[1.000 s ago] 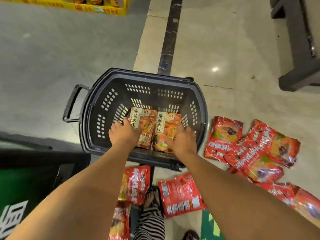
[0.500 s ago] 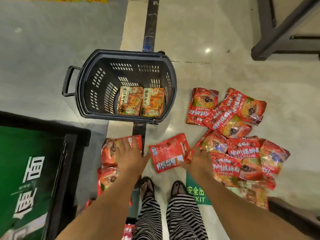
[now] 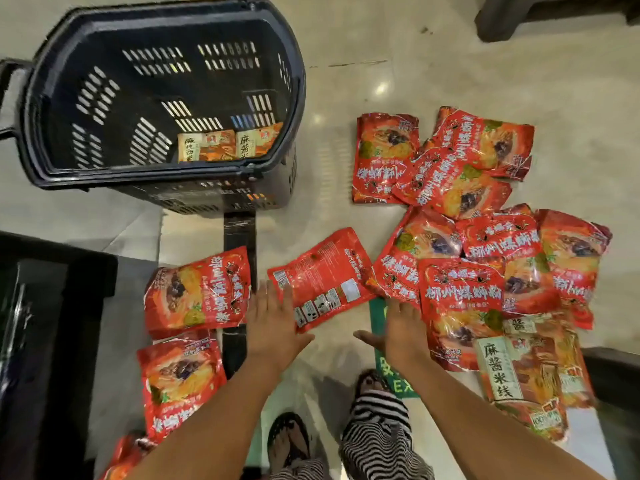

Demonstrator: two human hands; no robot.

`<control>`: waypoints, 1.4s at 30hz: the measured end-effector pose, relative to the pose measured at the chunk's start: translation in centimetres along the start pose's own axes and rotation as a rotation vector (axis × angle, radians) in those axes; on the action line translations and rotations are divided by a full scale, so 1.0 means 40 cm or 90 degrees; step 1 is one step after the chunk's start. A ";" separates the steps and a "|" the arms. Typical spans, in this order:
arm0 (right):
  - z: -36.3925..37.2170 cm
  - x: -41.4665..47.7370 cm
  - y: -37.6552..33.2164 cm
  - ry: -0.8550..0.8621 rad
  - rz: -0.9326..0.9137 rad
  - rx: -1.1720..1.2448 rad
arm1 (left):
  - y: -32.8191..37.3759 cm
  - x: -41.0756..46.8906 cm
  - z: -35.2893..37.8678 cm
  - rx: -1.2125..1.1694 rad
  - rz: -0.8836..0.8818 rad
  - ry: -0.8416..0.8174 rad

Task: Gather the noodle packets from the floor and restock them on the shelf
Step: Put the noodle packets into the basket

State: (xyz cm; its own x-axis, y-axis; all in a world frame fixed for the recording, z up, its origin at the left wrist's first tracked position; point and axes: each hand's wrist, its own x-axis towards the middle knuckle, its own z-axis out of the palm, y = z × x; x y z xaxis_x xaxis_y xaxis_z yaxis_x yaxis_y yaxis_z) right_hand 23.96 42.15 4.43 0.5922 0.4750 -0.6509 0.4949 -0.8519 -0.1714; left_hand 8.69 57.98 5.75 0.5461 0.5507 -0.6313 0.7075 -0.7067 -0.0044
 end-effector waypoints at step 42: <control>0.323 0.380 -0.064 0.175 -0.172 0.673 | -0.218 0.294 0.309 -0.859 0.102 0.004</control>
State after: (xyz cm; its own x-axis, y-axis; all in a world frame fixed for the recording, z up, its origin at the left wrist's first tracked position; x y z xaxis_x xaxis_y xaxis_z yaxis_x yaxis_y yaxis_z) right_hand 23.48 48.70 -14.58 0.7322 0.5934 -0.3344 -0.0820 -0.4106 -0.9081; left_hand 3.39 65.15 -11.23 0.6622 0.5093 -0.5496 0.5191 0.2170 0.8267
